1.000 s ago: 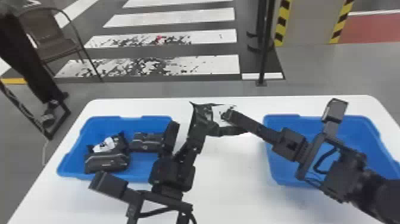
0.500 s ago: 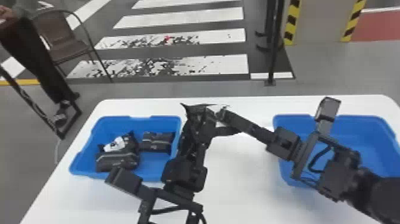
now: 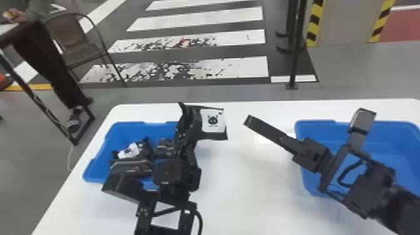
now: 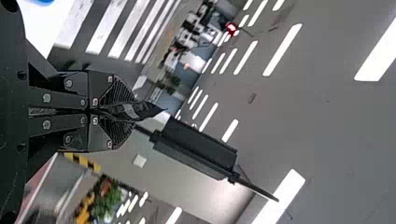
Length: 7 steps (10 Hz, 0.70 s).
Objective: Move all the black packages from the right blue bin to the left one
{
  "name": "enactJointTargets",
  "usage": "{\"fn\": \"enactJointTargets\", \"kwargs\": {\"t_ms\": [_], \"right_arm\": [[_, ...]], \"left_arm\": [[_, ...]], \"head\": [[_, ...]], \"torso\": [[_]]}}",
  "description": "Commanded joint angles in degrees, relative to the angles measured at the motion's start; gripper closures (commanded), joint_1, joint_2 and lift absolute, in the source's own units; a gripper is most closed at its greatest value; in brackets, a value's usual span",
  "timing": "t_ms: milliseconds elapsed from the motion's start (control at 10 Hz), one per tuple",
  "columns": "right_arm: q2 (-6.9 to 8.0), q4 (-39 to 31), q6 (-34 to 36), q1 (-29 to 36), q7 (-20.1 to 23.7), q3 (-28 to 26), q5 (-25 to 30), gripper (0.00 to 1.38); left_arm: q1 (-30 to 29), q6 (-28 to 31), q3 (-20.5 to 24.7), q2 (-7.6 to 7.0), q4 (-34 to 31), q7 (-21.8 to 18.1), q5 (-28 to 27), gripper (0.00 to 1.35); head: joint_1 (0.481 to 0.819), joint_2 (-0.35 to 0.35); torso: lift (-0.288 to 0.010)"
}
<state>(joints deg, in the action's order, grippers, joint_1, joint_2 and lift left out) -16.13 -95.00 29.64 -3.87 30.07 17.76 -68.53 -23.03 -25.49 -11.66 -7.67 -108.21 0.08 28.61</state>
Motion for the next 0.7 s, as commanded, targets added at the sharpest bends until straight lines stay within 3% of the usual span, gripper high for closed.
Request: {"fn": "enactJointTargets", "kwargs": {"t_ms": [0,100,200,300,400,500,600], "right_arm": [[0.05,0.3,-1.52,1.05,-0.01,-2.22,2.49,0.11],[0.05,0.3,-1.66,1.61,-0.01,-3.7,4.66,0.13],[0.05,0.01,-1.66,1.75,-0.01,-4.16,6.14,0.13],[0.05,-1.39,-1.52,2.32,-0.01,-4.96,9.0,0.13],[0.14,-3.92,-1.52,3.72,-0.01,-7.02,14.14,0.12],[0.23,-6.59,-1.52,5.83,-0.01,-9.87,18.26,0.1],[0.58,-7.58,-3.06,8.22,-0.01,-12.16,19.63,0.07]], "left_arm": [[3.63,-1.38,7.78,1.16,7.87,2.39,-12.27,1.21],[6.73,-0.95,13.95,1.95,13.78,4.14,-23.69,1.21],[9.54,-0.11,18.06,2.04,18.84,5.11,-31.46,1.21],[9.68,2.28,18.63,2.04,19.83,6.52,-30.32,1.06],[8.13,-1.66,17.49,2.04,19.68,6.43,-24.72,0.42],[7.29,-7.28,14.97,2.22,19.4,6.43,-20.04,0.0],[6.44,-9.11,11.55,2.04,17.58,5.9,-16.49,0.04]], "head": [[0.695,0.229],[0.695,0.255],[0.695,0.279],[0.695,0.307],[0.695,0.327],[0.695,0.33],[0.695,0.319]], "torso": [[-0.154],[-0.154],[-0.154],[-0.154],[-0.154],[-0.154],[-0.154]]}}
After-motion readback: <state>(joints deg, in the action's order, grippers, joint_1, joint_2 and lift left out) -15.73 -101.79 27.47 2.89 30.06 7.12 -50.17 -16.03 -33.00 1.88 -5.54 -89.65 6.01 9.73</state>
